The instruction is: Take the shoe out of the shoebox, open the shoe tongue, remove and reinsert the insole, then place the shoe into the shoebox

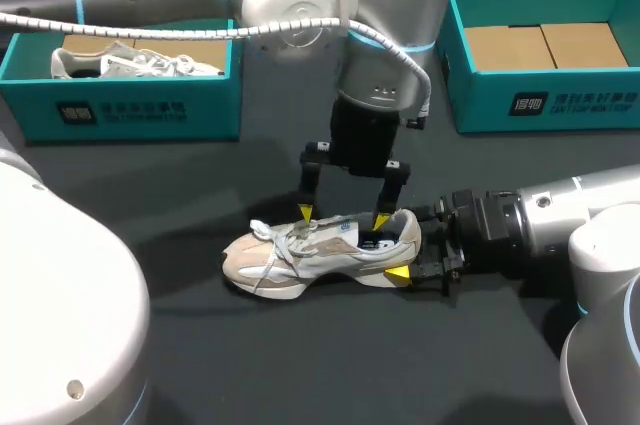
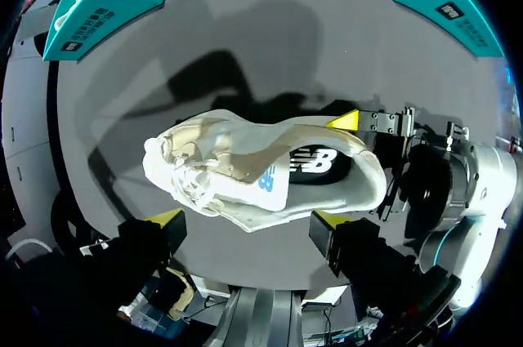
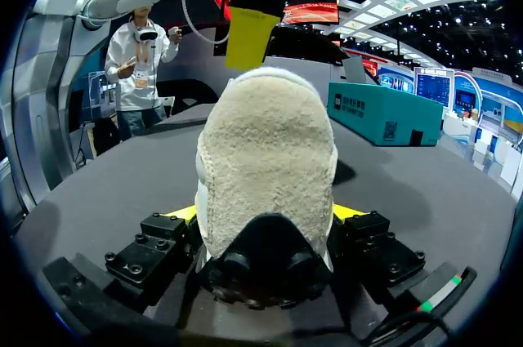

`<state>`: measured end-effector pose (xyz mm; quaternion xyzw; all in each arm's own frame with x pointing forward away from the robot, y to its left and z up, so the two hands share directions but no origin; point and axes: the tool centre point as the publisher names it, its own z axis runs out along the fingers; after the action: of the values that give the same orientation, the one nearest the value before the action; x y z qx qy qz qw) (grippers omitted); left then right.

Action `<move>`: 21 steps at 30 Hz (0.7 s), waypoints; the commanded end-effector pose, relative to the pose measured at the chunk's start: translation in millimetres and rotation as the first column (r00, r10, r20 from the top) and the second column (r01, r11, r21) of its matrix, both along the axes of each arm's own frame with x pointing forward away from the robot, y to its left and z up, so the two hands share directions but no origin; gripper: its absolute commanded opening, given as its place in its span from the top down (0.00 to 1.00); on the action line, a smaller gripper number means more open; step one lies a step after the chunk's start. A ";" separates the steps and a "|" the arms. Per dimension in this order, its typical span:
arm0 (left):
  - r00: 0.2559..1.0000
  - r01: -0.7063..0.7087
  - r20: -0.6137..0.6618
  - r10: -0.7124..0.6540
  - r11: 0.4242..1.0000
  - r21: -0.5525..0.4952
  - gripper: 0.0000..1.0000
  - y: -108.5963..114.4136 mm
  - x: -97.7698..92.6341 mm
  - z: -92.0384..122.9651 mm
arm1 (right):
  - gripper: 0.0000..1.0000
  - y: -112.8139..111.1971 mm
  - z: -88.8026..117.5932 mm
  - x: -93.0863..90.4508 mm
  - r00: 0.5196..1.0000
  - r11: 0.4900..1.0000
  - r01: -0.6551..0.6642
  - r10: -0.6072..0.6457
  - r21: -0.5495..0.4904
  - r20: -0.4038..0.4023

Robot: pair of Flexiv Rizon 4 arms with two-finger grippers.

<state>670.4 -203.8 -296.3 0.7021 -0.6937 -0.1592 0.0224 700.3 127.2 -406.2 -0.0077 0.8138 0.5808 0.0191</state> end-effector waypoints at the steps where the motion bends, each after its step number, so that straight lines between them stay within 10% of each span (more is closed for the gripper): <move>1: 1.000 0.007 -0.014 -0.006 0.998 0.060 0.00 -7.1 1.4 -8.9 | 1.00 -0.1 0.6 -0.7 1.000 1.000 0.001 -0.001 -0.003 0.001; 21: 0.999 -0.022 -0.028 0.028 0.984 0.178 0.02 -1.5 5.6 -38.5 | 1.00 -0.1 0.6 -0.7 1.000 1.000 0.001 -0.001 -0.003 0.001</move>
<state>672.8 -199.8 -331.4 0.7093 -0.6687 -0.2215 -0.0248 700.3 127.2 -406.2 -0.0077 0.8138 0.5808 0.0191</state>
